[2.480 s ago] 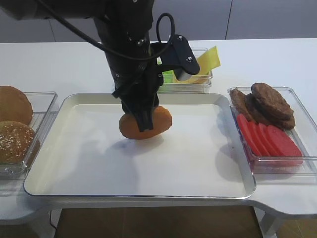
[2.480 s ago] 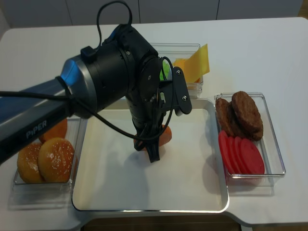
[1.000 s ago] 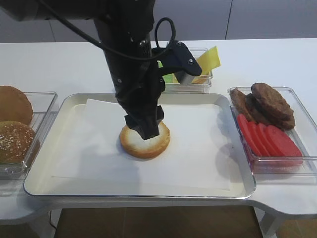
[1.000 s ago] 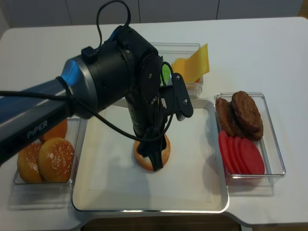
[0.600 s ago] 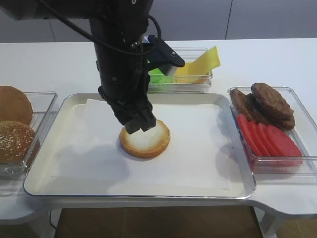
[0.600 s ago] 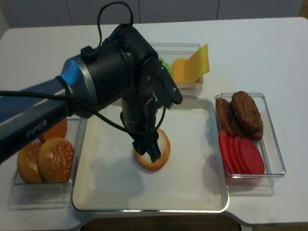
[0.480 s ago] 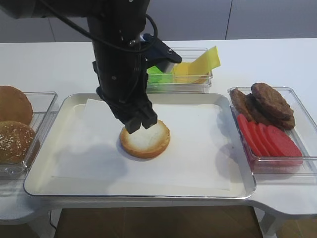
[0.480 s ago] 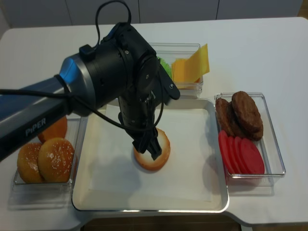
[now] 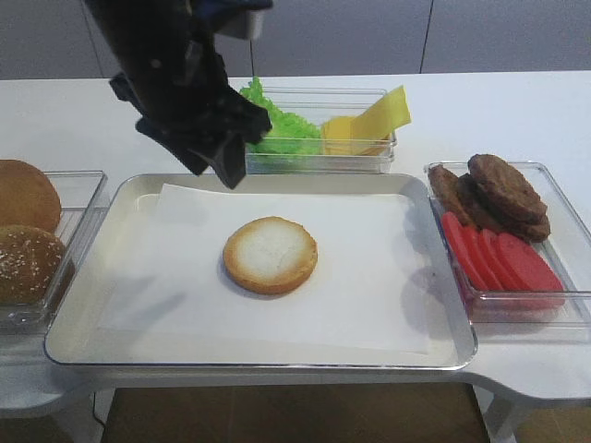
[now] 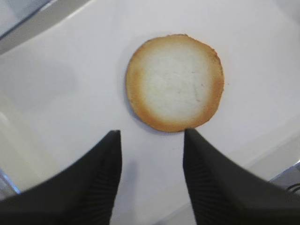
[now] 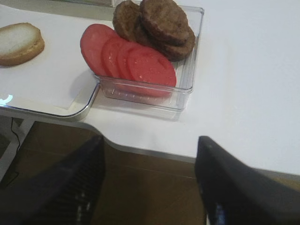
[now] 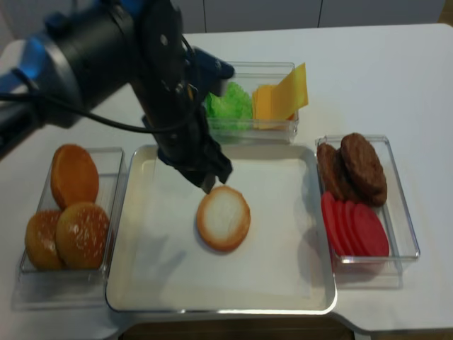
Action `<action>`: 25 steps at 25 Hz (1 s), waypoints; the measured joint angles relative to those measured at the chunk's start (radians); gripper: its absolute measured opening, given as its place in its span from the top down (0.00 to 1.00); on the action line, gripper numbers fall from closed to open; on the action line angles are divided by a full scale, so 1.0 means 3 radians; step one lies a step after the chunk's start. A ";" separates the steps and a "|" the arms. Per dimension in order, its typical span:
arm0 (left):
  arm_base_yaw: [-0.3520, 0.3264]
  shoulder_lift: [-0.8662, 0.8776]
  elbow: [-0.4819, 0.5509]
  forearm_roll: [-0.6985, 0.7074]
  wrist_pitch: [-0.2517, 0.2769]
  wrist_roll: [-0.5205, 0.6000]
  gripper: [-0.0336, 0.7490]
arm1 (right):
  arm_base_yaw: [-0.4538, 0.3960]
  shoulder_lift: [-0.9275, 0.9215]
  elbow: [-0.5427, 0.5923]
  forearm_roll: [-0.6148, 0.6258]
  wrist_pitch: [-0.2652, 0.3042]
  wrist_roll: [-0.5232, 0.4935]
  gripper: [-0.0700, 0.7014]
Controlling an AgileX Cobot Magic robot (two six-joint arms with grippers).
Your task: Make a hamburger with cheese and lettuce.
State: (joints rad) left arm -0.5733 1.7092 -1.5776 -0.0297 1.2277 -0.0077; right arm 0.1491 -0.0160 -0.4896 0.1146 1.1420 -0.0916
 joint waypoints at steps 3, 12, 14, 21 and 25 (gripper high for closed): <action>0.0106 -0.0235 0.0000 0.0000 0.0012 -0.0030 0.54 | 0.0000 0.0000 0.0000 0.0000 0.0000 0.0000 0.29; 0.0127 -0.0899 0.0007 -0.0047 0.0065 -0.0107 0.54 | 0.0000 0.0000 0.0000 0.0000 0.0000 0.0000 0.29; 0.0127 -0.1028 0.0072 -0.0053 0.0068 -0.0112 0.54 | 0.0000 0.0000 0.0000 0.0000 0.0000 0.0000 0.29; 0.0127 -0.1578 0.0607 0.0034 0.0083 -0.0171 0.54 | 0.0000 0.0000 0.0000 0.0000 0.0000 0.0000 0.29; 0.0127 -0.2038 0.0958 0.0065 0.0089 -0.0211 0.54 | 0.0000 0.0000 0.0000 0.0000 0.0000 0.0000 0.29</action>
State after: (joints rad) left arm -0.5353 1.0977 -1.2902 -0.0103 1.2544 -0.0709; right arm 0.1491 -0.0160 -0.4896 0.1146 1.1420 -0.0916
